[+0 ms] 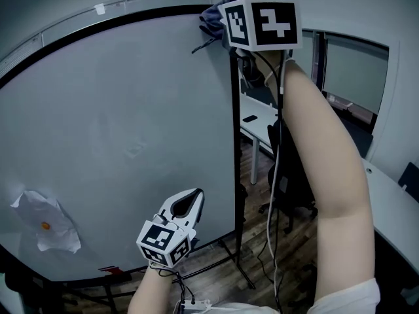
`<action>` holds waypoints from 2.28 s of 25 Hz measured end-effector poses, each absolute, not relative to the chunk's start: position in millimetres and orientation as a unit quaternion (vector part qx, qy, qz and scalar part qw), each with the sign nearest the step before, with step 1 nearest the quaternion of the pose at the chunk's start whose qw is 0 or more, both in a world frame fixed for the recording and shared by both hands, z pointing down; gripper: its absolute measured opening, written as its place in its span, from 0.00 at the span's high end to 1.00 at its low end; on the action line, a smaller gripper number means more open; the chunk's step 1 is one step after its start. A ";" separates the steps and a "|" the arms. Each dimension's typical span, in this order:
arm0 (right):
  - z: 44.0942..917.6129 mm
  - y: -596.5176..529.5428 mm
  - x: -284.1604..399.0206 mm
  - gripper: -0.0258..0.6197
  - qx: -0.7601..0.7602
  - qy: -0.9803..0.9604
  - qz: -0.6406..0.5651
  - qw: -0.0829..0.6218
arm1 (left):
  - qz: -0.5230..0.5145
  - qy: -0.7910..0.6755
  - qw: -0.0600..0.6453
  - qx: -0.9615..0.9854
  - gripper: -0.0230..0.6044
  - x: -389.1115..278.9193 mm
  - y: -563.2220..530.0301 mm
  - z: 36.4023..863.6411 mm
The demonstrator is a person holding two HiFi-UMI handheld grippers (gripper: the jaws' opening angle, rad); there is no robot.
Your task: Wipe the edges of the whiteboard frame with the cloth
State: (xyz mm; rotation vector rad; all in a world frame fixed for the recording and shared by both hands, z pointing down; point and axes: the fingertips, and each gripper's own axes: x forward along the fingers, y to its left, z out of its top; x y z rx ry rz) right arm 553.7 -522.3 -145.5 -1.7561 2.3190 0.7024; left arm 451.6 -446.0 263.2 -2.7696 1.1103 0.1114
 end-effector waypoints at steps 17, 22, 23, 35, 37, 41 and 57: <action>-63.2 -532.1 577.0 0.84 -0.583 0.789 0.179 0.076 | -0.019 0.354 0.057 -0.933 0.93 481.6 -437.4 321.6; -35.7 -532.3 579.9 0.84 -0.590 0.786 0.175 0.064 | -0.010 0.354 0.047 -0.934 0.93 486.7 -439.7 324.3; -28.4 -532.7 580.3 0.84 -0.590 0.786 0.170 0.065 | -0.008 0.355 0.045 -0.934 0.93 487.6 -440.0 326.7; 65.6 -536.5 578.1 0.84 -0.576 0.807 0.121 0.050 | -0.004 0.350 0.039 -0.936 0.93 492.5 -428.2 352.5; 82.5 -537.5 579.1 0.84 -0.575 0.809 0.114 0.044 | -0.004 0.350 0.035 -0.936 0.93 491.8 -428.2 357.5; 114.0 -539.2 581.6 0.84 -0.576 0.811 0.098 0.028 | -0.011 0.347 0.025 -0.938 0.93 493.0 -426.6 370.3; 238.2 -546.6 593.0 0.84 -0.573 0.819 -0.007 -0.003 | -0.010 0.322 -0.014 -0.947 0.93 513.6 -423.8 404.6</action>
